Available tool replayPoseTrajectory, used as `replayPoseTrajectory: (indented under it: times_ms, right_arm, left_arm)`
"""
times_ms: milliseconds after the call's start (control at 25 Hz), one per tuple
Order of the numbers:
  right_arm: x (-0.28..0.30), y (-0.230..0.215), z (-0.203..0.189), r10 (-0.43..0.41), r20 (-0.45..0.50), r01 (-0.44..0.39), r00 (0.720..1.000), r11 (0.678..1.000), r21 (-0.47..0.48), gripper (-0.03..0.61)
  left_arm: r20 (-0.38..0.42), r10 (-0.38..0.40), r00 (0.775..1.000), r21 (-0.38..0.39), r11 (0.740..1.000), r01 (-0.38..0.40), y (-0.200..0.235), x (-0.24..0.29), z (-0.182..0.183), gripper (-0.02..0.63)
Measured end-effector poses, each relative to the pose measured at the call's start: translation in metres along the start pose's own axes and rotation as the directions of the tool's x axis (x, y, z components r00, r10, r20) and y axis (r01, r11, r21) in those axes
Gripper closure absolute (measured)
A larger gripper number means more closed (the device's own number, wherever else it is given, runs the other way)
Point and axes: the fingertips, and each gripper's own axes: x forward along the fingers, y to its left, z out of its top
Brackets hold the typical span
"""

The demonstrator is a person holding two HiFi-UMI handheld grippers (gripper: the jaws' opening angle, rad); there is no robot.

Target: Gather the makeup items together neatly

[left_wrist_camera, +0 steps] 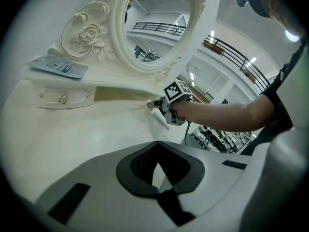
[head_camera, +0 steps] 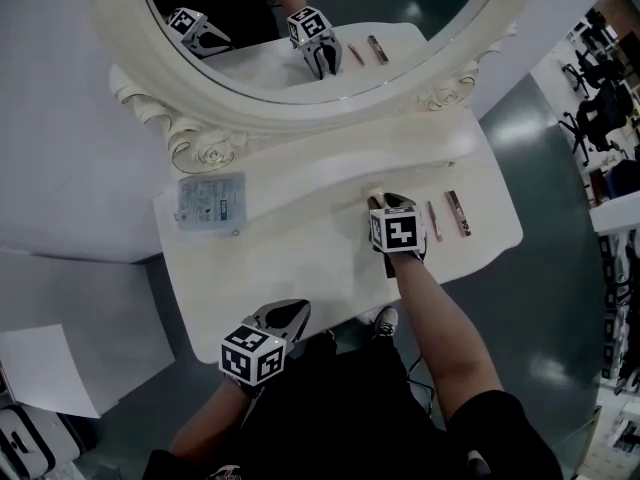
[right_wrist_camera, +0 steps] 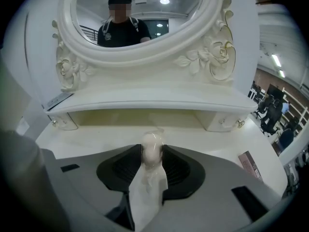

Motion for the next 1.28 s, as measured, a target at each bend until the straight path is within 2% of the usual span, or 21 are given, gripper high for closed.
replayPoseTrajectory:
  times_ms: [120, 240, 600, 1000, 1280]
  right_arm:
    - [-0.017, 0.016, -0.006, 0.033, 0.030, -0.032, 0.999, 0.999, -0.031, 0.428]
    - [-0.035, 0.030, -0.023, 0.068, 0.037, -0.068, 0.997, 0.998, -0.011, 0.429]
    - [-0.055, 0.047, -0.075, 0.132, -0.022, -0.131, 0.991, 0.991, 0.011, 0.430]
    - [-0.047, 0.053, -0.076, 0.174, -0.065, -0.178, 0.983, 0.982, -0.067, 0.430]
    - [-0.045, 0.052, -0.075, 0.182, -0.080, -0.186, 0.980, 0.981, -0.048, 0.428]
  left_arm:
    - [-0.004, -0.015, 1.000, 0.009, 1.000, 0.015, -0.001, 0.005, 0.002, 0.604]
    - [-0.009, -0.031, 0.999, 0.023, 0.999, 0.031, -0.005, 0.011, 0.006, 0.604]
    - [-0.040, -0.070, 0.997, 0.050, 0.996, 0.072, -0.020, 0.028, 0.005, 0.604]
    - [-0.046, -0.060, 0.997, 0.042, 0.997, 0.062, -0.022, 0.031, 0.001, 0.604]
    - [-0.044, -0.061, 0.997, 0.046, 0.997, 0.063, -0.026, 0.033, 0.002, 0.604]
